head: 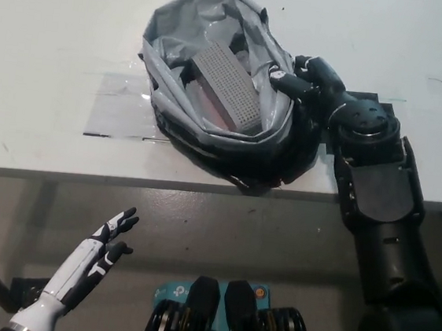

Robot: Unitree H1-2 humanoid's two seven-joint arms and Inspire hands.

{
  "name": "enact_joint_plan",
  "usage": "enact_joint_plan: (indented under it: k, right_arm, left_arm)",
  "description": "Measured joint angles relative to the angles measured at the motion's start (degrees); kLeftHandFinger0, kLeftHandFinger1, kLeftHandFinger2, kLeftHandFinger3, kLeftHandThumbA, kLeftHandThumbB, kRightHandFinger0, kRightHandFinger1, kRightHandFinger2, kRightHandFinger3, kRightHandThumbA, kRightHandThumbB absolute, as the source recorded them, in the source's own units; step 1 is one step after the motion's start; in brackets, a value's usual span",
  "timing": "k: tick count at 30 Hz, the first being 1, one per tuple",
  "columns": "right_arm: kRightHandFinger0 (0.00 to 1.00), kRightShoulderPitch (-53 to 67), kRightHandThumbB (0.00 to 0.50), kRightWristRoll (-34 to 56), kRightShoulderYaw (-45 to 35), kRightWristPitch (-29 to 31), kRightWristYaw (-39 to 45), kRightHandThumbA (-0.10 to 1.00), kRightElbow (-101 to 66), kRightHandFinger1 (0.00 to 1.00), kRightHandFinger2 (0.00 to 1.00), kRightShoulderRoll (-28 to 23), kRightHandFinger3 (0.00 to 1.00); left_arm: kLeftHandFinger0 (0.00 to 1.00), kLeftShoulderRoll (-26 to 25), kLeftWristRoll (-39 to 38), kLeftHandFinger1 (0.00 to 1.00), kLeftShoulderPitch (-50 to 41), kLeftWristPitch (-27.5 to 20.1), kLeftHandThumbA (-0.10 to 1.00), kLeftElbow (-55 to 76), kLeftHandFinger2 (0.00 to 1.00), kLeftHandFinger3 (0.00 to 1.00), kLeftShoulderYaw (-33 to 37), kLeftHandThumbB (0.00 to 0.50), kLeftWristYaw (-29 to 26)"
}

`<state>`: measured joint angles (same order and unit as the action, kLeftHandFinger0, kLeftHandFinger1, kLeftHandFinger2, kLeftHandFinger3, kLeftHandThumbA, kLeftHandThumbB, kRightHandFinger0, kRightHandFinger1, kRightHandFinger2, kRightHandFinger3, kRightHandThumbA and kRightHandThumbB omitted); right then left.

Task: Use the right hand to pick up a small rectangular container and put it into a plastic bag and lift the bag

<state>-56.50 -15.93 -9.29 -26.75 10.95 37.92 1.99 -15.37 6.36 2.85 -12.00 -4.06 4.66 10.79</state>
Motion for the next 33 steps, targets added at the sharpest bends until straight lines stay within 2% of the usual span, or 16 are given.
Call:
enact_joint_plan:
  k: [3, 4, 5, 8, 11, 14, 15, 16, 17, 18, 19, 20, 23, 24, 27, 33]
  right_arm:
    - [0.00, 0.0, 0.194, 1.2, 0.0, 0.0, 0.1, 0.38, -1.1, 0.00, 0.00, 0.0, 0.35]
    - [0.00, 0.0, 0.223, 1.6, 0.1, -0.1, 0.4, 0.42, -1.8, 0.00, 0.00, 0.0, 0.32]
    - [0.00, 0.0, 0.210, 2.1, 0.1, -0.1, 0.7, 0.39, -3.4, 0.00, 0.00, 0.1, 0.32]
    - [0.00, -0.1, 0.178, 3.3, -0.2, -0.1, 1.1, 0.33, -6.4, 0.00, 0.02, 0.5, 0.17]
    - [0.00, -1.2, 0.181, 5.1, -1.8, -0.2, 1.2, 0.30, -9.0, 0.11, 0.17, 2.1, 0.27]
    - [0.00, -3.9, 0.174, 7.0, -2.9, -0.2, 1.1, 0.26, -11.2, 0.31, 0.42, 3.9, 0.11]
    - [0.04, -5.2, 0.173, 7.6, -3.1, -0.2, 1.0, 0.24, -11.4, 0.40, 0.56, 4.3, 0.13]
    - [0.07, -6.5, 0.179, 8.2, -3.2, -0.2, 0.9, 0.24, -11.4, 0.50, 0.76, 4.5, 0.23]
    - [0.08, -7.5, 0.181, 8.5, -3.4, -0.2, 0.8, 0.23, -11.4, 0.56, 0.87, 4.7, 0.38]
    - [0.08, -9.1, 0.181, 9.2, -3.8, -0.2, 0.5, 0.23, -11.4, 0.56, 0.87, 5.0, 0.38]
    - [0.01, -10.7, 0.175, 9.7, -4.1, -0.2, 0.2, 0.23, -11.4, 0.54, 0.91, 5.4, 0.60]
    - [0.00, -11.7, 0.177, 10.0, -4.2, -0.2, -0.1, 0.23, -11.3, 0.53, 0.94, 5.6, 0.74]
    - [0.01, -15.9, 0.175, 11.5, -4.7, -0.2, -0.9, 0.25, -9.9, 0.53, 0.93, 5.6, 0.79]
    - [0.11, -17.1, 0.176, 11.8, -4.8, -0.2, -1.2, 0.24, -9.4, 0.60, 0.97, 5.6, 0.76]
    - [0.01, -20.3, 0.161, 12.5, -4.9, -0.2, -2.0, 0.20, -7.6, 0.53, 0.91, 5.4, 0.70]
    - [0.00, -27.4, 0.144, 14.6, -4.8, -0.2, -3.7, 0.21, -2.6, 0.54, 0.95, 4.0, 0.78]
  left_arm:
    - [0.80, 0.0, 0.0, 1.00, 0.0, 0.0, 0.99, 0.0, 1.00, 1.00, 0.0, 0.500, 0.0]
    - [0.80, 0.0, 0.0, 1.00, 0.0, 0.0, 0.99, 0.0, 1.00, 1.00, 0.0, 0.500, 0.0]
    - [0.80, 0.0, 0.0, 1.00, 0.0, 0.0, 0.98, 0.0, 1.00, 1.00, 0.0, 0.500, 0.0]
    - [0.80, 0.0, 0.0, 1.00, -0.1, 0.0, 0.98, 0.0, 1.00, 1.00, 0.0, 0.500, 0.0]
    - [0.79, 0.0, 0.0, 1.00, -0.3, 0.0, 0.97, 0.0, 1.00, 1.00, 0.0, 0.500, 0.0]
    - [0.79, 0.0, 0.0, 1.00, -0.7, 0.0, 0.96, 0.0, 1.00, 1.00, -0.1, 0.500, 0.0]
    - [0.79, 0.0, 0.0, 1.00, -0.8, 0.0, 0.96, 0.0, 1.00, 1.00, -0.1, 0.498, 0.0]
    - [0.79, 0.0, -0.1, 1.00, -1.0, -0.1, 0.96, 0.0, 1.00, 1.00, -0.1, 0.500, 0.0]
    - [0.79, 0.0, -0.1, 1.00, -1.1, -0.1, 0.96, 0.0, 1.00, 1.00, -0.1, 0.500, 0.0]
    - [0.79, 0.0, -0.1, 1.00, -1.3, -0.1, 0.96, 0.0, 1.00, 1.00, -0.1, 0.500, 0.0]
    - [0.78, 0.0, -0.1, 1.00, -1.6, -0.2, 0.96, 0.0, 1.00, 1.00, -0.1, 0.500, 0.0]
    - [0.78, 0.0, -0.1, 1.00, -1.7, -0.2, 0.96, 0.0, 1.00, 1.00, -0.1, 0.500, 0.0]
    - [0.78, 0.0, -0.1, 1.00, -2.0, -0.2, 0.96, 0.0, 1.00, 1.00, -0.1, 0.500, 0.0]
    - [0.78, 0.0, -0.1, 1.00, -2.0, -0.2, 0.96, 0.0, 1.00, 1.00, -0.1, 0.500, 0.0]
    - [0.76, 0.0, -0.1, 1.00, -2.0, -0.2, 0.96, -0.1, 1.00, 1.00, 0.0, 0.500, 0.0]
    - [0.76, 0.0, 0.0, 1.00, -2.3, -0.3, 0.98, 0.0, 1.00, 1.00, 0.0, 0.500, 0.0]
